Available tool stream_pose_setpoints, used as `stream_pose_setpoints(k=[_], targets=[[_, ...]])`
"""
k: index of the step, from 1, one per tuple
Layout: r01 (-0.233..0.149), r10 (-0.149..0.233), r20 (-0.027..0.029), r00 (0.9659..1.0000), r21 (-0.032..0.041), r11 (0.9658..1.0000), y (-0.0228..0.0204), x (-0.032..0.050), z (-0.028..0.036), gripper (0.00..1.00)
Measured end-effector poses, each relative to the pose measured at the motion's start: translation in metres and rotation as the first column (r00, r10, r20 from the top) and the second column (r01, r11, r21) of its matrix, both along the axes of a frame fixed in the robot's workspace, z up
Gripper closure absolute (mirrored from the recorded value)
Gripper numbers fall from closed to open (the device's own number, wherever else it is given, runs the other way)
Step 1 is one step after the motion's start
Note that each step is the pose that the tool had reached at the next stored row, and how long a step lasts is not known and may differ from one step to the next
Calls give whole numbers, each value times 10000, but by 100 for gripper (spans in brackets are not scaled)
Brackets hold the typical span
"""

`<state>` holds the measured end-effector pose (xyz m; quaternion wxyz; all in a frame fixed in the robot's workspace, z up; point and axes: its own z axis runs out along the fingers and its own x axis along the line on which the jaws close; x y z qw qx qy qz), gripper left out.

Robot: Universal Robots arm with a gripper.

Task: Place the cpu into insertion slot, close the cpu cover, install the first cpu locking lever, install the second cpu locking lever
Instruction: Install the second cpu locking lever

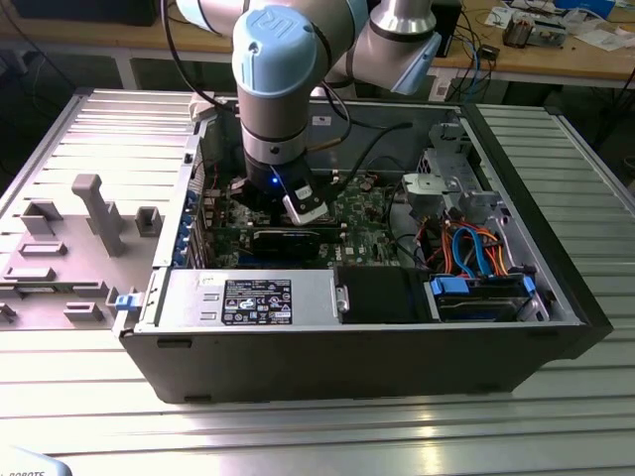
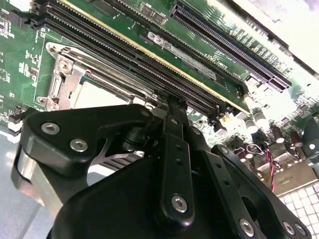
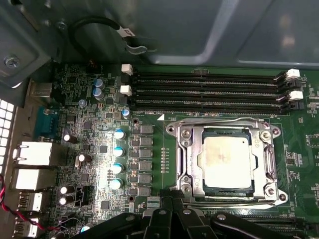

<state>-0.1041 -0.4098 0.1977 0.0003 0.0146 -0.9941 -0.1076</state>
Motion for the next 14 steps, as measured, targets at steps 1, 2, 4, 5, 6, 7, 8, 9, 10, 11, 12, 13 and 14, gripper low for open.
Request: stream_pose_setpoints(k=[1, 2, 4, 5, 6, 7, 8, 9, 10, 11, 12, 13, 14], targets=[[-1, 1, 1, 10000, -30, 10000, 0, -1, 0, 89], [-1, 1, 4, 10000, -44, 10000, -1, -5, 0, 89], [-2, 2, -3, 10000, -20, 10000, -2, -11, -2, 89], [-1, 1, -7, 10000, 92, 10000, -5, -15, -2, 89], [0, 0, -1, 10000, 195, 9998, -2, -15, -9, 89], [-1, 1, 1, 10000, 254, 9997, -1, -14, -10, 89], [-1, 1, 0, 10000, 340, 9994, -1, -14, -12, 89], [-1, 1, 0, 10000, 417, 9991, 0, -14, -13, 89], [0, 0, 0, 10000, 431, 9991, 0, -14, -13, 89], [1, -1, 0, 10000, 432, 9991, 1, -14, -13, 89], [-1, 1, 0, 10000, 431, 9991, -9, -14, -9, 89], [0, 0, 1, 10000, 424, 9991, -21, -14, 16, 89], [-1, 1, 1, 10000, 419, 9991, -23, -14, 17, 89]])
